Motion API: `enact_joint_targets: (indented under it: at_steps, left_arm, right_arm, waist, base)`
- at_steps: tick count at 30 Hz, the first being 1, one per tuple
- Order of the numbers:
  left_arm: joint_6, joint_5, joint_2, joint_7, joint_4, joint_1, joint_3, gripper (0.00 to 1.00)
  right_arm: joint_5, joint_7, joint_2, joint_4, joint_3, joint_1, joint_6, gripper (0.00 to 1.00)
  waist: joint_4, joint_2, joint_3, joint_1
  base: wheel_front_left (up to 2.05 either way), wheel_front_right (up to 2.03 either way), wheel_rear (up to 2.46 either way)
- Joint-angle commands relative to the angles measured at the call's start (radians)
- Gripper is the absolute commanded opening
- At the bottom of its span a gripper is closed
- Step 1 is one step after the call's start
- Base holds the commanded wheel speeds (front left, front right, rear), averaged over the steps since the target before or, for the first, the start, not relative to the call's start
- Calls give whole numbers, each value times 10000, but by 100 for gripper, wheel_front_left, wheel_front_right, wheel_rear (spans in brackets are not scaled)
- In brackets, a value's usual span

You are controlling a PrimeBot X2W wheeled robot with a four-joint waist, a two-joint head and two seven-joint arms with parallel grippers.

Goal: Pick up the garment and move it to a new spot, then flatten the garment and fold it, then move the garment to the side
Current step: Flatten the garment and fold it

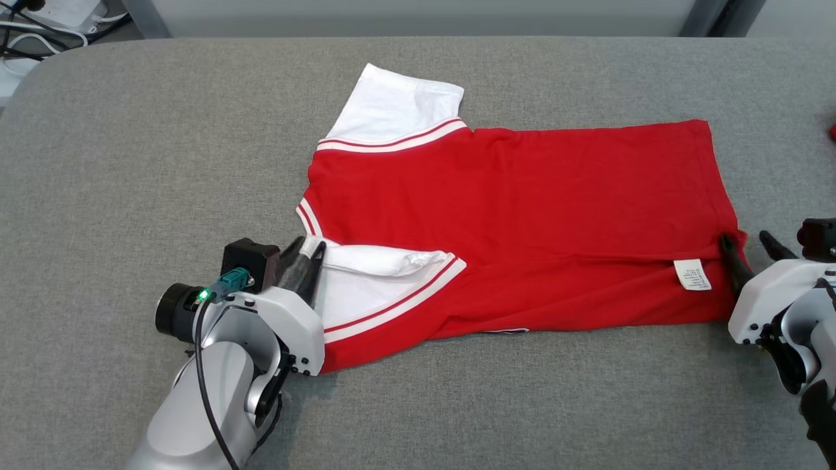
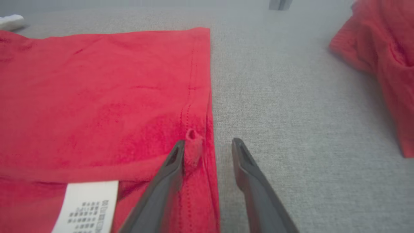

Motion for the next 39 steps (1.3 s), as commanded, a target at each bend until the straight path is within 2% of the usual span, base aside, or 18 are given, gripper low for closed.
enact_joint_targets:
  at_steps: [1, 5, 9, 13, 19, 23, 33, 39]
  left_arm:
    - [2, -48, 204, -174, -87, -474, 353, 100]
    - [167, -203, 93, -583, 42, -495, 537, 100]
    - [365, -431, 24, -1075, -283, -218, 798, 100]
    - [582, -704, -11, -1658, -1004, 334, 1150, 100]
    - [967, -887, 4, -2104, -2279, 1551, 1590, 100]
    - [1014, -973, -9, -2218, -3057, 2455, 1774, 100]
    - [1111, -855, -159, -2280, -3967, 4248, 1790, 100]
    - [1050, -871, -227, -2270, -3953, 4772, 1602, 100]
  right_arm:
    - [-37, -366, -163, -12, 106, -135, -2, 100]
    - [-254, -1150, -93, 174, 46, -299, -2, 100]
    - [-544, -1468, 69, -166, -96, -222, -2, 100]
    - [-1034, -1500, 222, -1535, -675, 313, -2, 100]
    - [-2033, -1504, 720, -3771, -1719, 1998, -2, 100]
    - [-2494, -1505, 1086, -4894, -2162, 3030, -2, 100]
    - [-3255, -1506, 1708, -6751, -2988, 5074, -2, 100]
    - [-3483, -1506, 1980, -7234, -3220, 5922, -2, 100]
  waist:
    - [-17, 0, -27, 0]
    - [-77, 0, -159, 0]
    - [-155, 0, -372, 0]
    - [-213, 0, -635, 0]
    - [-263, 0, -1237, 0]
    - [-298, 0, -1673, 0]
    - [-275, 0, -2451, 0]
    - [-259, 0, -2631, 0]
  base:
    - [0, 0, 0]
    - [0, 0, 0]
    - [0, 0, 0]
    - [0, 0, 0]
    - [0, 0, 0]
    - [0, 0, 0]
    - [0, 0, 0]
    - [0, 0, 0]
